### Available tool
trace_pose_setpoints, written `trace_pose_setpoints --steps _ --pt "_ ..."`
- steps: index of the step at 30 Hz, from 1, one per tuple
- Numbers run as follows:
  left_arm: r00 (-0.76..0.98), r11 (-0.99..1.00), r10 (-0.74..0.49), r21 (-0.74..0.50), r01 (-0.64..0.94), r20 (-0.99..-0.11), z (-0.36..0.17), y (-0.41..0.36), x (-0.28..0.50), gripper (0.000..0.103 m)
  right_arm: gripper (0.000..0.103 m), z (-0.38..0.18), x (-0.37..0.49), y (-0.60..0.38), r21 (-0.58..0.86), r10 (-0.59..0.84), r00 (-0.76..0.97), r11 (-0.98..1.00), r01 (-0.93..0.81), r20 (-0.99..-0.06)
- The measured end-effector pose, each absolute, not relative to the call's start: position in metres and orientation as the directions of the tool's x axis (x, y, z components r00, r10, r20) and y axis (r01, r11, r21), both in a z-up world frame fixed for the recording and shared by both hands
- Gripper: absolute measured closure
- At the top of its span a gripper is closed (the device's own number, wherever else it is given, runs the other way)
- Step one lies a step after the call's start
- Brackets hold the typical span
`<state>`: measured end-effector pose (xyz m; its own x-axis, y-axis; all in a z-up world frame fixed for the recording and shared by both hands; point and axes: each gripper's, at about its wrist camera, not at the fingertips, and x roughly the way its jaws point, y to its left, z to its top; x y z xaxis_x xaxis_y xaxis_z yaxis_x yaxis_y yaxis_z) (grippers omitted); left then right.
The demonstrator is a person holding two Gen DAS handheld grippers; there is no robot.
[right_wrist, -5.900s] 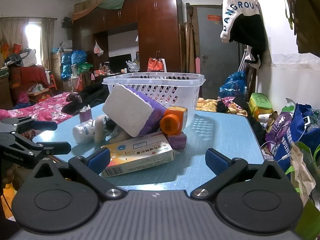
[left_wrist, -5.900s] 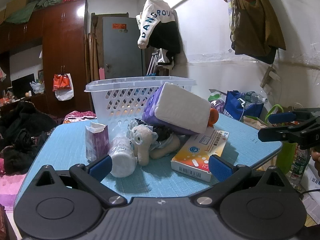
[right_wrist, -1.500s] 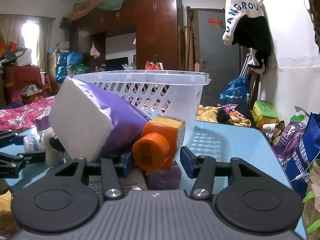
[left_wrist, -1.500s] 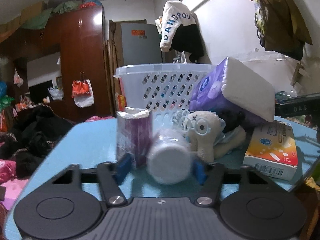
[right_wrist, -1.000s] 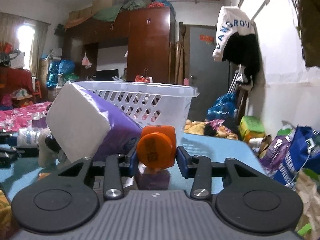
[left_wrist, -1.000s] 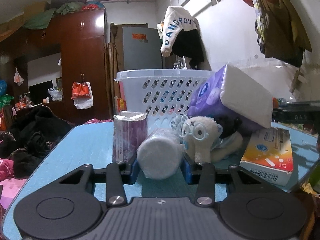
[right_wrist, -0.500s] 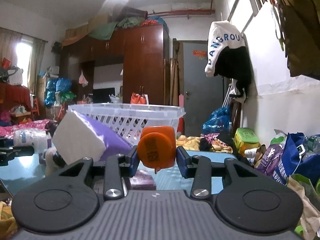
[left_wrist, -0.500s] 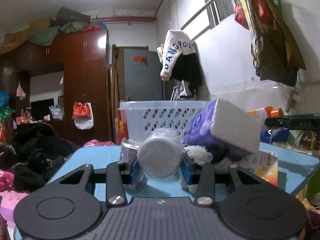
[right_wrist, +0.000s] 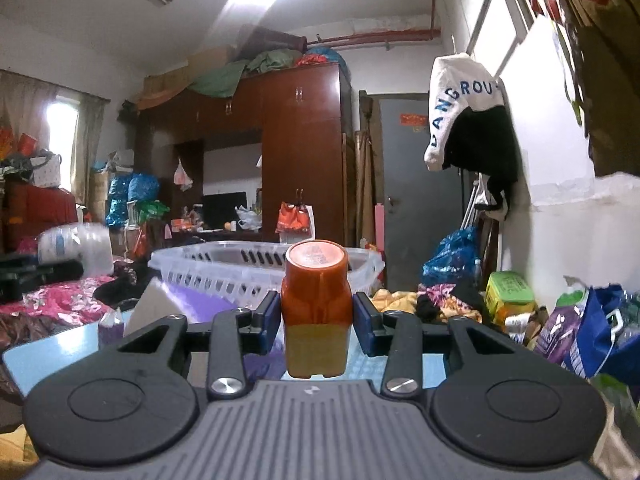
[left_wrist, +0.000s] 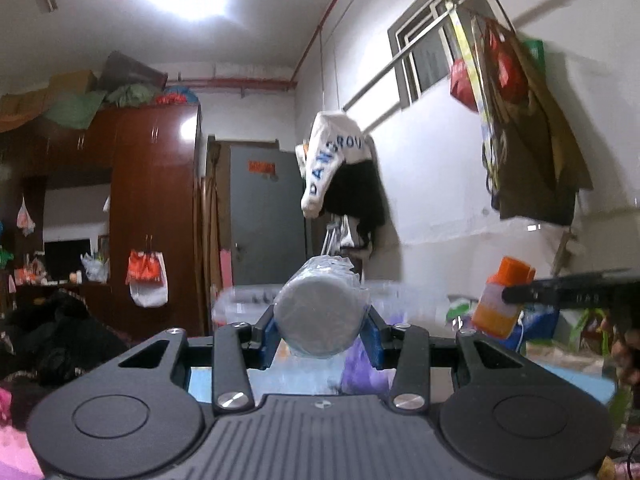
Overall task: Organize objects
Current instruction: 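Lift both held items into the white basket and open both tools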
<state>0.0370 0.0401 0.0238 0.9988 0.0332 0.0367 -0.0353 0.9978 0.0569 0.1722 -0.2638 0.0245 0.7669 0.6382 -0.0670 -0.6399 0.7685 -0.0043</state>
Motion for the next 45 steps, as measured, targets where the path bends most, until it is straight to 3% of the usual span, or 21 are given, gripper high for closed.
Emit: trace_pose_setpoints --steps 5,9,20,26,39,40,41,42,43,44,45 --pt "0.999 0.999 0.025 0.046 -0.027 0.034 0.068 0.048 0.067 0.057 0.06 0.058 0.186 -0.247 -0.022 0.647 0.761 0.761 -0.649 -0.051" --pt "0.998 0.997 0.034 0.066 -0.03 -0.058 0.1 0.05 0.12 0.057 0.06 0.077 0.206 -0.218 -0.053 0.645 0.759 0.758 -0.651 -0.087" --pt "0.921 0.998 0.059 0.019 -0.056 -0.385 0.093 0.075 0.233 0.057 0.06 0.056 0.287 -0.153 0.022 0.602 0.69 0.76 -0.65 -0.403" --pt "0.855 0.994 0.11 0.057 -0.094 -0.506 0.074 0.085 0.266 0.057 0.06 0.046 0.302 -0.145 0.042 0.585 0.65 0.758 -0.651 -0.485" --pt "0.826 0.996 0.084 0.021 -0.088 -0.558 0.061 0.085 0.285 0.056 0.06 0.045 0.312 -0.131 0.035 0.577 0.608 0.741 -0.671 -0.546" --pt "0.834 0.995 0.1 0.034 -0.097 -0.543 0.062 0.083 0.283 0.054 0.059 0.045 0.31 -0.13 0.026 0.571 0.614 0.743 -0.668 -0.545" --pt "0.841 0.992 0.124 0.054 -0.112 -0.526 0.062 0.081 0.28 0.042 0.059 0.048 0.309 -0.13 0.016 0.569 0.623 0.745 -0.667 -0.536" --pt "0.849 0.989 0.148 0.071 -0.13 -0.507 0.064 0.079 0.276 0.028 0.049 0.051 0.306 -0.133 0.019 0.58 0.628 0.743 -0.669 -0.519" --pt "0.862 0.987 0.16 0.08 -0.138 -0.48 0.067 0.076 0.27 0.025 0.04 0.054 0.301 -0.138 0.03 0.594 0.637 0.743 -0.669 -0.491" --pt "0.875 0.988 0.156 0.083 -0.133 -0.458 0.069 0.074 0.266 0.024 0.015 0.058 0.297 -0.144 0.036 0.601 0.653 0.748 -0.663 -0.461" --pt "0.887 0.989 0.15 0.083 -0.126 -0.437 0.072 0.071 0.259 0.023 0.0 0.063 0.29 -0.152 0.037 0.605 0.675 0.755 -0.654 -0.423"
